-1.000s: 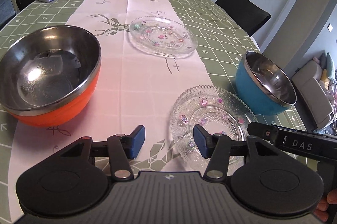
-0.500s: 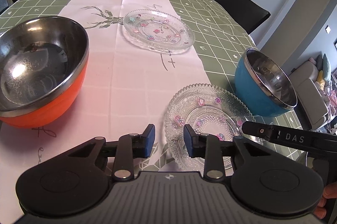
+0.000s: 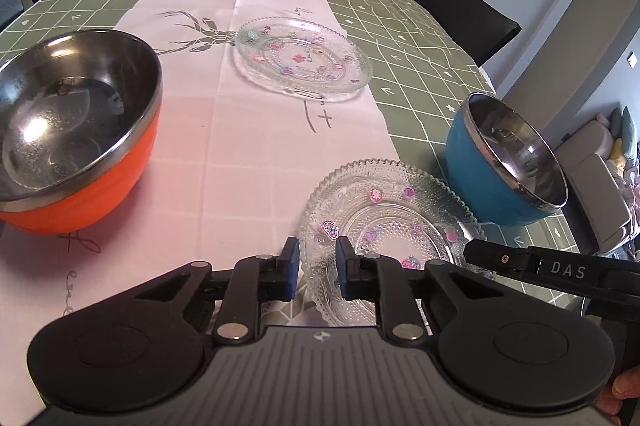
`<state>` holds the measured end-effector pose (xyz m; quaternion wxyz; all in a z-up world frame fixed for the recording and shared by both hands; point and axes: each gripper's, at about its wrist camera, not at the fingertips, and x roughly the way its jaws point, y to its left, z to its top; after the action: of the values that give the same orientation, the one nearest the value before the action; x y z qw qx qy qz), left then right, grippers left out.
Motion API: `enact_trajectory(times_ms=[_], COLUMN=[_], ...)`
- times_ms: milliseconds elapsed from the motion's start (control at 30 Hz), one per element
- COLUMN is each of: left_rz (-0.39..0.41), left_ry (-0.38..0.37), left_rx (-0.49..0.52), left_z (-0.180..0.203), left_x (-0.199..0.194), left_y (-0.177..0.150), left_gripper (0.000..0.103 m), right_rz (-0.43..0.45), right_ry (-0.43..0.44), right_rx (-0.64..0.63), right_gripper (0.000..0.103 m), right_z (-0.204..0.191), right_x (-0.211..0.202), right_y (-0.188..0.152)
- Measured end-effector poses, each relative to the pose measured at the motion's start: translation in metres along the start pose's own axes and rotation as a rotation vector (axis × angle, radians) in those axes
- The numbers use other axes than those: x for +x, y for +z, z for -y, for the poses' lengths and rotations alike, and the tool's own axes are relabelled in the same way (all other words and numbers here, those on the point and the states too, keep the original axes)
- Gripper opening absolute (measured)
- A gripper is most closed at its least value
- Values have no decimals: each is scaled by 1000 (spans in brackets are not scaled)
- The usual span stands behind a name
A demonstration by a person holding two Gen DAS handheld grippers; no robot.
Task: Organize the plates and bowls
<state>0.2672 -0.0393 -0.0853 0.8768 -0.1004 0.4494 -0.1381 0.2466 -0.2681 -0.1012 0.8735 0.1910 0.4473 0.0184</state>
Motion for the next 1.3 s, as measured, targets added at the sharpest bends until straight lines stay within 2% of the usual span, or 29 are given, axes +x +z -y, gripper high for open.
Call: enact_trajectory(times_ms=[67, 767, 1300], left_rz=[5, 71, 135], left_ry=[4, 10, 21], left_rx=[5, -47, -129], left_z=[-1, -7, -37], left_x=[-4, -62, -127], left_y=[-1, -21, -71], left_gripper=[18, 18, 18], right_rz=[5, 54, 41], right_ry=[3, 68, 154], right_rx=[-5, -27, -11], right_gripper=[11, 10, 9], right_z=[-1, -18, -42], right_x=[-2, -44, -76], right_y=[0, -23, -84])
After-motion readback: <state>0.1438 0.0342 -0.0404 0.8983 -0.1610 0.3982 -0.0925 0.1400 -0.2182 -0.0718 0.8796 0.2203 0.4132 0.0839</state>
